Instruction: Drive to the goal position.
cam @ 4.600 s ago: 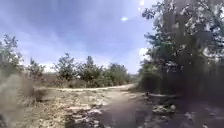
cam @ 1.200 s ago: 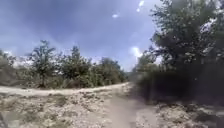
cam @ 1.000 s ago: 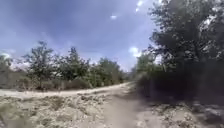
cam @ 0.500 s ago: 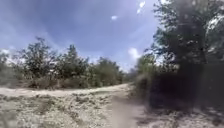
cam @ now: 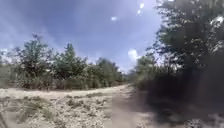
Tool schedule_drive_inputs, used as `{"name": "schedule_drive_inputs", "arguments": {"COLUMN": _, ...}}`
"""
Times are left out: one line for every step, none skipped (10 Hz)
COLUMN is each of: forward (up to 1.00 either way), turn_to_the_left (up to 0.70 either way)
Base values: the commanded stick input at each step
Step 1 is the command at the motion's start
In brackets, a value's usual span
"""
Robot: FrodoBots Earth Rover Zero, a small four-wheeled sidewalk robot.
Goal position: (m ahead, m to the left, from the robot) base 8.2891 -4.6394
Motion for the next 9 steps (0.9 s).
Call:
{"name": "schedule_drive_inputs", "arguments": {"forward": 0.70, "turn_to_the_left": 0.00}}
{"name": "schedule_drive_inputs", "arguments": {"forward": 0.70, "turn_to_the_left": 0.00}}
{"name": "schedule_drive_inputs", "arguments": {"forward": 0.70, "turn_to_the_left": 0.00}}
{"name": "schedule_drive_inputs", "arguments": {"forward": 0.70, "turn_to_the_left": 0.00}}
{"name": "schedule_drive_inputs", "arguments": {"forward": 0.70, "turn_to_the_left": 0.00}}
{"name": "schedule_drive_inputs", "arguments": {"forward": 0.70, "turn_to_the_left": 0.00}}
{"name": "schedule_drive_inputs", "arguments": {"forward": 0.70, "turn_to_the_left": 0.00}}
{"name": "schedule_drive_inputs", "arguments": {"forward": 0.70, "turn_to_the_left": 0.00}}
{"name": "schedule_drive_inputs", "arguments": {"forward": 0.70, "turn_to_the_left": 0.00}}
